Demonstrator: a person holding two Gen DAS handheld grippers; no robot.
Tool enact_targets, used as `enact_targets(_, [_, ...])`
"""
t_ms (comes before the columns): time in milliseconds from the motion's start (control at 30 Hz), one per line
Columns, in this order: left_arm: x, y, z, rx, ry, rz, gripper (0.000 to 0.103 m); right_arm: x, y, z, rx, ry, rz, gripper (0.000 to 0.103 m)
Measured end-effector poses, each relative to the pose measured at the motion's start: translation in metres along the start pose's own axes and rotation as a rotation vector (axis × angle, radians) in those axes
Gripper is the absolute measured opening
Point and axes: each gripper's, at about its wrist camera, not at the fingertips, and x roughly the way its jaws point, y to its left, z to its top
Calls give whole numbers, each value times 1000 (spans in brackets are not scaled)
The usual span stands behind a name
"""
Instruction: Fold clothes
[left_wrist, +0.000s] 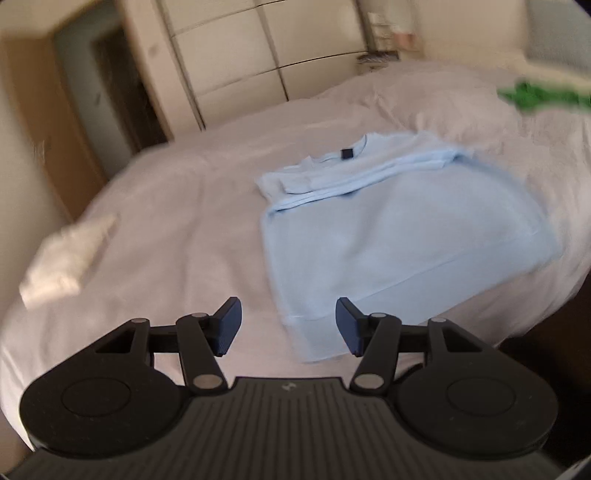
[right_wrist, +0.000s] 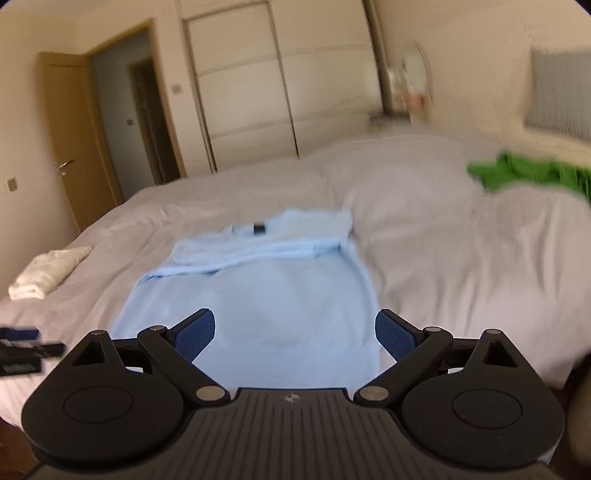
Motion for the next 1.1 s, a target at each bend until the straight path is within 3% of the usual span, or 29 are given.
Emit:
enact_targets(167, [35,3,-39,293,-71,55,52,26,-20,-11,-210,-30,-96,93])
enact_targets(500, [88,-18,-81,803,-250,66,52,114,-66,-73,-725,114,-279,77])
enact_targets(733, [120,-26,-105,1130,-392,87,52,153,-70,-110,-1121,82,-232,72])
enact_targets(833, [130,-27,-114,1245,-456,96,53,166,-68,-131,-1320,64,-186,63])
enact_targets(900, [136,-27,-118,1295,-486,99,53,171,-66,-146,-1461,27,-155,55])
enact_targets(1100, [151,-25,-130,1434,-561,102,50,170,-61,-176,-1719,-152,-76,54])
